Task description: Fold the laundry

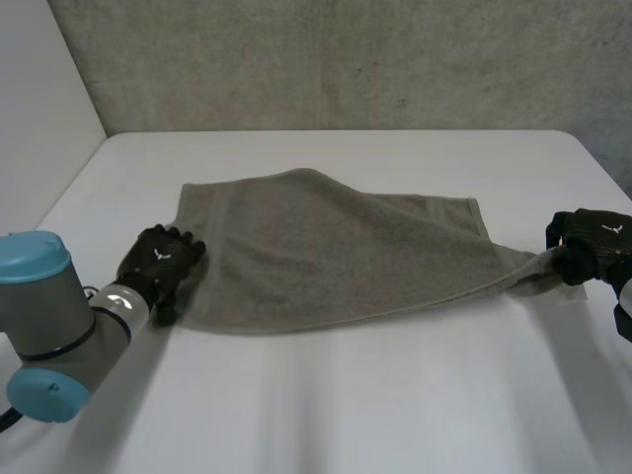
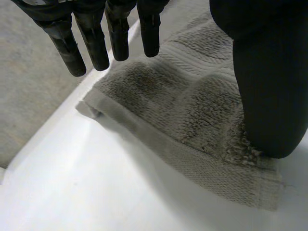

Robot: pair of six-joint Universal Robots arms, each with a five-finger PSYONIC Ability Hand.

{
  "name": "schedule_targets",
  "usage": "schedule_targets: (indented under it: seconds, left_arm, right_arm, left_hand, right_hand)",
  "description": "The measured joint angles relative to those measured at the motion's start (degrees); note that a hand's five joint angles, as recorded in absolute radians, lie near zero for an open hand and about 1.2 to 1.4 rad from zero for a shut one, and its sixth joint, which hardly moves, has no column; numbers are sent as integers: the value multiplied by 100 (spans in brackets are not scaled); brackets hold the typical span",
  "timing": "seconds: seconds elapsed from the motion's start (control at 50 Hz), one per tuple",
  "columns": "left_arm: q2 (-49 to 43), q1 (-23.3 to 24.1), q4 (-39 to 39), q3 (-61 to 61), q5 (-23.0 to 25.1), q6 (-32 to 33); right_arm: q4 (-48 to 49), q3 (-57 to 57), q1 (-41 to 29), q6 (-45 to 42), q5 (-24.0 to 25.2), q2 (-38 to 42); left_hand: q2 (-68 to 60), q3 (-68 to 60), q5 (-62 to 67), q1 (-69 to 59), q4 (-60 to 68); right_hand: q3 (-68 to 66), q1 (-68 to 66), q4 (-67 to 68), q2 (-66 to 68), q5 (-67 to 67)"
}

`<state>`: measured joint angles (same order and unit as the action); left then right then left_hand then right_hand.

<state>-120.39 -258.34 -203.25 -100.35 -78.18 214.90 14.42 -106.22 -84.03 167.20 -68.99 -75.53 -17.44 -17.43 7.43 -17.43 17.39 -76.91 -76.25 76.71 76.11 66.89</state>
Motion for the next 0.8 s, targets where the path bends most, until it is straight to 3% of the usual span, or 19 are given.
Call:
schedule_targets:
  seconds: [0.12, 0.48, 0.56, 0.68, 0.8]
  left_arm:
    - [-69, 3, -157, 125, -105, -16]
    - [-103, 3, -138, 27, -102, -19]
    - [-16, -2, -105, -92, -81, -8]
    - [77, -6, 6, -255, -70, 28]
    - [136, -6, 202, -299, -67, 44]
  right_arm:
    - [-1, -3, -6, -43, 0, -2]
    - [-1, -4, -9, -56, 8, -6]
    - [-1, -5, -8, -56, 8, -6]
    - [0, -11, -8, -63, 8, -6]
    - [0, -13, -11, -65, 14, -9]
  left_hand:
    - [-327, -328, 297, -323, 305]
    - [-3219, -3217, 3188, -3212, 3224]
    - [-3101, -3101, 3149, -3105, 3139]
    - [-1150, -1159, 1137, -1168, 1160]
    - [-803, -807, 792, -823, 806]
  right_hand:
    - [0, 0, 0, 0, 0]
    - [0, 0, 0, 0, 0]
    - [0, 0, 0, 0, 0]
    - [0, 0, 0, 0, 0]
    - [0, 0, 0, 0, 0]
